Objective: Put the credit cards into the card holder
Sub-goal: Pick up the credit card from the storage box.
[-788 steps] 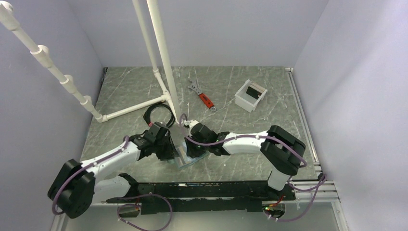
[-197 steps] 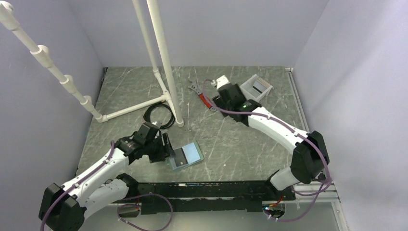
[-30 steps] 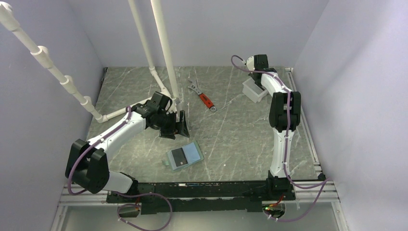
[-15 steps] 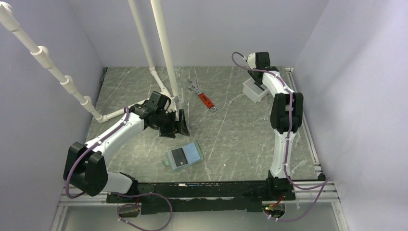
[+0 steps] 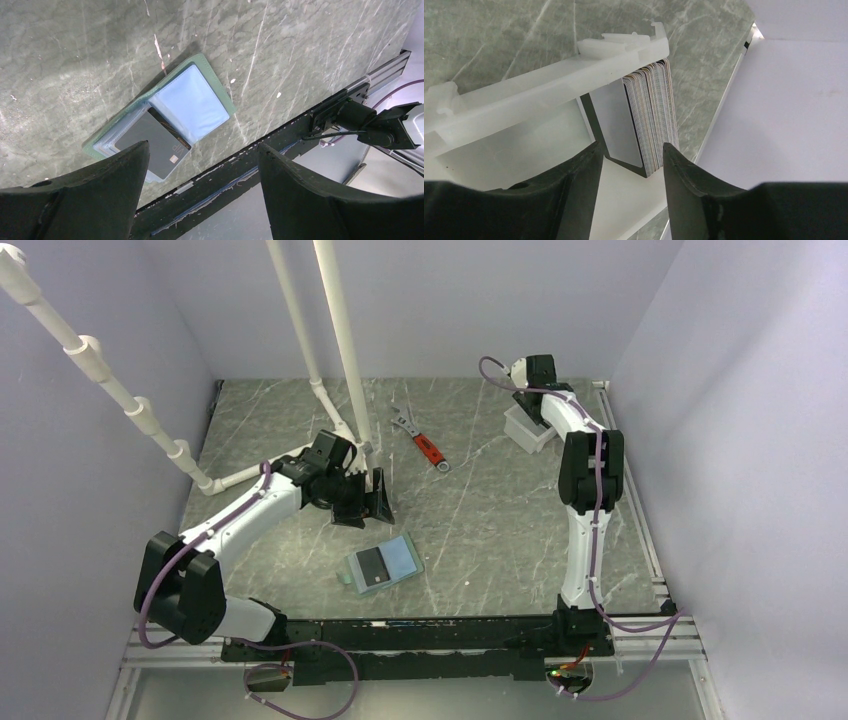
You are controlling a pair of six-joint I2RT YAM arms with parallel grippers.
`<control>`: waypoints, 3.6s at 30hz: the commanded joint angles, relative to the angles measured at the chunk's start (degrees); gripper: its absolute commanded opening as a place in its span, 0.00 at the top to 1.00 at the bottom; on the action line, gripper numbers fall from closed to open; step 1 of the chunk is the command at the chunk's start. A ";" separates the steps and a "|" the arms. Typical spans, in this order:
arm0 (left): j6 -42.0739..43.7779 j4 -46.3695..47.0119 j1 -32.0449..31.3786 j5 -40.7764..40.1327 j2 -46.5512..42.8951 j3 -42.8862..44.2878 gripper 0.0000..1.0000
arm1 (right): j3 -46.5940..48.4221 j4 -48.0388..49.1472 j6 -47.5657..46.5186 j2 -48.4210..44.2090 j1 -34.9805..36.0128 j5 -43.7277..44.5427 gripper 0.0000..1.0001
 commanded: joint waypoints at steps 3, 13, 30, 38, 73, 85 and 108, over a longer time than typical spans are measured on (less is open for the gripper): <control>0.55 1.01 0.26 1.44 0.34 1.49 0.15 | 2.71 1.97 -1.20 1.35 0.40 2.54 0.52; 0.81 0.84 0.35 1.43 0.69 1.73 0.15 | 4.30 2.63 -1.49 3.27 0.52 4.44 0.52; 0.79 1.10 0.53 1.78 0.56 1.29 0.14 | 3.69 4.56 -2.53 1.87 0.91 6.78 0.82; 0.97 1.01 0.66 1.85 0.61 1.25 0.14 | 4.35 3.83 -2.47 2.09 1.06 6.87 0.91; -0.85 1.80 0.61 3.92 -3.08 -0.93 0.14 | 0.56 -5.80 15.13 -10.70 1.92 -5.48 1.00; -2.29 1.83 0.61 5.90 -6.04 -2.28 0.14 | -2.05 -8.41 32.76 -16.47 1.71 -4.87 1.00; -14.13 7.77 0.61 7.31 -18.11 -4.58 0.12 | -45.59 13.49 88.68 -51.10 -0.25 -31.49 1.00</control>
